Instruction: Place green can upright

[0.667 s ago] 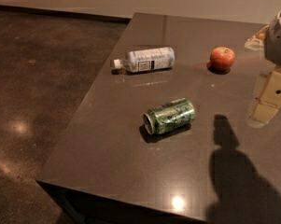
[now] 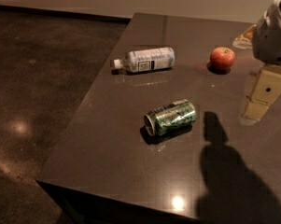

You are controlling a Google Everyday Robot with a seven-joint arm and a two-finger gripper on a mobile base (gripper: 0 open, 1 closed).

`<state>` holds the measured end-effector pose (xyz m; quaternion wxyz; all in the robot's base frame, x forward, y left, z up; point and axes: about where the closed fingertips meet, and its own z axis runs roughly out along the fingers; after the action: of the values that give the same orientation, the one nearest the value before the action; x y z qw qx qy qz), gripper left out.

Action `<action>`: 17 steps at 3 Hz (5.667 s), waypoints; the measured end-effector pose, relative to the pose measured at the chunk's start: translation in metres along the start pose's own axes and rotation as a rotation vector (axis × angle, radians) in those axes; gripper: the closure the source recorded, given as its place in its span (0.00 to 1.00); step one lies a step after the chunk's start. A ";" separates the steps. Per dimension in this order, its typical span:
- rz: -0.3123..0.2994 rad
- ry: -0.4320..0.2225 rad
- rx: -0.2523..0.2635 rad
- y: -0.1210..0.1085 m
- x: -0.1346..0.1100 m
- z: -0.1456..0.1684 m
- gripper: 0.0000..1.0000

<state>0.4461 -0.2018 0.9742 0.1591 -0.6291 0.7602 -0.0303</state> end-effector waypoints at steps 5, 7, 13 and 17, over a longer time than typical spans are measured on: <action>-0.378 0.031 -0.161 0.032 -0.072 0.084 0.00; -0.482 0.013 -0.216 0.054 -0.092 0.113 0.00; -0.389 -0.115 -0.311 0.045 -0.114 0.120 0.91; 0.152 -0.605 -0.301 -0.024 -0.091 0.047 1.00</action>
Offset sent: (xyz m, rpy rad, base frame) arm 0.0175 0.0655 -0.0563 -0.0769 0.1103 0.2700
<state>0.4965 -0.1115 0.9544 0.2846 -0.5676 0.7193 0.2820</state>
